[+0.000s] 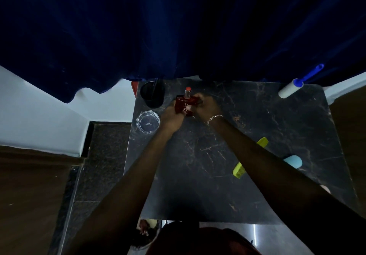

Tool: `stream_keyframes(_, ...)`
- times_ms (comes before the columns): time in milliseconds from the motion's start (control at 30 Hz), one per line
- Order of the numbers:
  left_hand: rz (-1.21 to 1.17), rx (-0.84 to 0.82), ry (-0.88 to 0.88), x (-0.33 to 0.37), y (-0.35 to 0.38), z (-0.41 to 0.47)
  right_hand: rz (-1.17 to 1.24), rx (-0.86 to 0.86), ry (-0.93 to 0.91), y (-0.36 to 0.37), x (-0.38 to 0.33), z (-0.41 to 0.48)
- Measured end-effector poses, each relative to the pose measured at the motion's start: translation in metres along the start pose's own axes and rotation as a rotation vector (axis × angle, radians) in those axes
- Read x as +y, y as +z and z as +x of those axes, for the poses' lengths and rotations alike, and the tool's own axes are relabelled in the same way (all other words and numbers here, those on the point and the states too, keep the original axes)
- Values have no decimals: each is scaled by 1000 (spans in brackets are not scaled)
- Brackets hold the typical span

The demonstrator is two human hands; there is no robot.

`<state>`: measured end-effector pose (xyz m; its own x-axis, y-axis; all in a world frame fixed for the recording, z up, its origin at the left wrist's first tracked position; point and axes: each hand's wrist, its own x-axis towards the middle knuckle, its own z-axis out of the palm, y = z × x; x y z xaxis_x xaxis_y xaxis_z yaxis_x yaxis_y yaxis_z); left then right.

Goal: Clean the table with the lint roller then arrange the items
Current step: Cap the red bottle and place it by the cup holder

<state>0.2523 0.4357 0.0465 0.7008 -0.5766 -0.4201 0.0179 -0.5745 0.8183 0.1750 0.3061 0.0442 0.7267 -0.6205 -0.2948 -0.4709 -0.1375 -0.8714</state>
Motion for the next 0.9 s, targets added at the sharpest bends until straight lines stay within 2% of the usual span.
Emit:
stream_keyframes(367,-82,-48,-27,-11,-7,45,36,-58,-20,21,-2,62)
stream_keyframes(567,-119,-116,-75,-13,-7,58,-20,-70,-17,18,6,74)
stream_keyframes(900,-188,-132,-82,-20,-7,70,-79,-92,-6,24,4,85)
